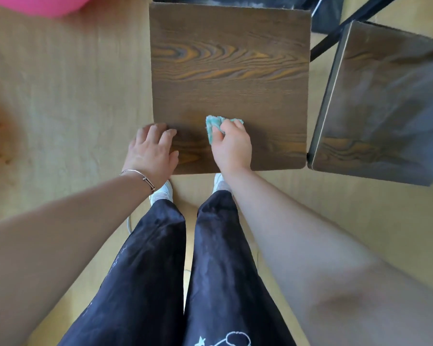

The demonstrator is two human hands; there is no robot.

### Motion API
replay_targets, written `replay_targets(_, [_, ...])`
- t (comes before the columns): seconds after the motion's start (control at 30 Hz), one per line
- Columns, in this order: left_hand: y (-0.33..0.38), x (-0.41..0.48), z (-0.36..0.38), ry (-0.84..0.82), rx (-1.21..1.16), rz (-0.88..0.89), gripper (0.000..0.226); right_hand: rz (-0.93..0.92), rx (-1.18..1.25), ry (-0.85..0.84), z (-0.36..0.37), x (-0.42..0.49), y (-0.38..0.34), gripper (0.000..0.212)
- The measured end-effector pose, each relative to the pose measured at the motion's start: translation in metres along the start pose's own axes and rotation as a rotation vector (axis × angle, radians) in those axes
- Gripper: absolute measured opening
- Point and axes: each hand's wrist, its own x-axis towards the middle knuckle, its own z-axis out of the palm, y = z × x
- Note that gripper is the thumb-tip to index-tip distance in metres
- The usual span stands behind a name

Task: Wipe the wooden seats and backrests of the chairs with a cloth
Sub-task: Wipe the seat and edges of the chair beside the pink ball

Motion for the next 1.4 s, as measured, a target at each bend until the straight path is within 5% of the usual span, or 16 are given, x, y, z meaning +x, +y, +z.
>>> replay_targets(0.23, [0.100, 0.035, 0.001, 0.011, 0.075, 0.218, 0.052, 0.233, -0.070, 0.141, -0.091, 0.010, 0.137, 0.025])
replay_targets(0.43, [0.145, 0.051, 0.012, 0.006, 0.126, 0.328, 0.052, 0.350, -0.040, 0.064, -0.100, 0.011, 0.190, 0.029])
replay_targets(0.97, [0.071, 0.050, 0.005, 0.070, 0.230, 0.233, 0.055, 0.504, -0.124, 0.176, -0.071, -0.001, 0.153, 0.028])
replay_targets(1.4, [-0.033, 0.006, -0.001, 0.111, 0.052, -0.033, 0.052, 0.299, -0.099, 0.076, -0.005, -0.008, 0.043, 0.024])
